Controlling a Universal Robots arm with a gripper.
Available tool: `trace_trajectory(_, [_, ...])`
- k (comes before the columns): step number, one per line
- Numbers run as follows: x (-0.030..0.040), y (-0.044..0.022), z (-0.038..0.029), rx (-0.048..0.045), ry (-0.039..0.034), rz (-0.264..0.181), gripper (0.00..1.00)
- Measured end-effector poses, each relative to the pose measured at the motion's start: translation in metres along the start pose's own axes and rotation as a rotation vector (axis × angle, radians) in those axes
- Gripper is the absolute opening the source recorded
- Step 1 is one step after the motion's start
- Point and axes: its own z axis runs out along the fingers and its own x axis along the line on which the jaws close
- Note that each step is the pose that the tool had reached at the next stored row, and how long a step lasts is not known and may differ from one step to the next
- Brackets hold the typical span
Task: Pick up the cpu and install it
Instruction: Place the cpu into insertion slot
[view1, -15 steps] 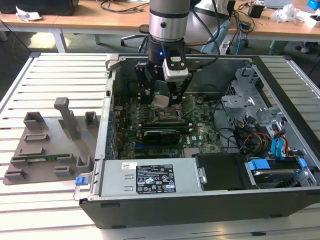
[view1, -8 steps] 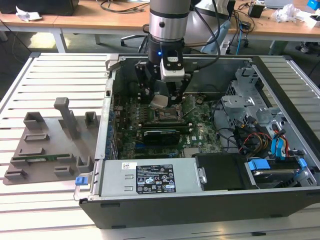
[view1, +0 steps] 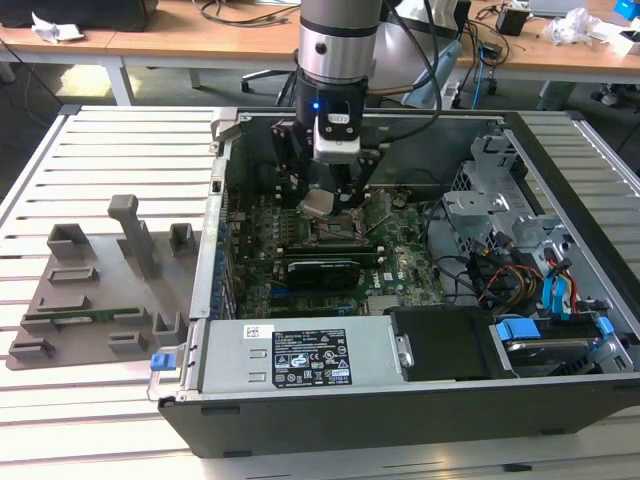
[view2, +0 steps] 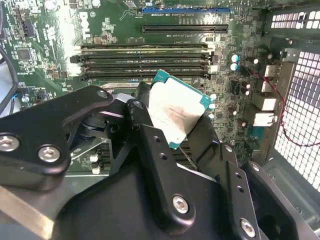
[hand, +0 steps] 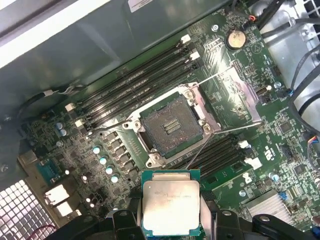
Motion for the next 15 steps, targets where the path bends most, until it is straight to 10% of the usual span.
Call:
trace_trajectory(12, [-0.0001,0.0001,0.0001,0.0032,0.0142,0.137,0.55])
trace_trajectory(15, [-0.0006,0.0004,0.0000,0.0079,0.0304,0.298,0.55])
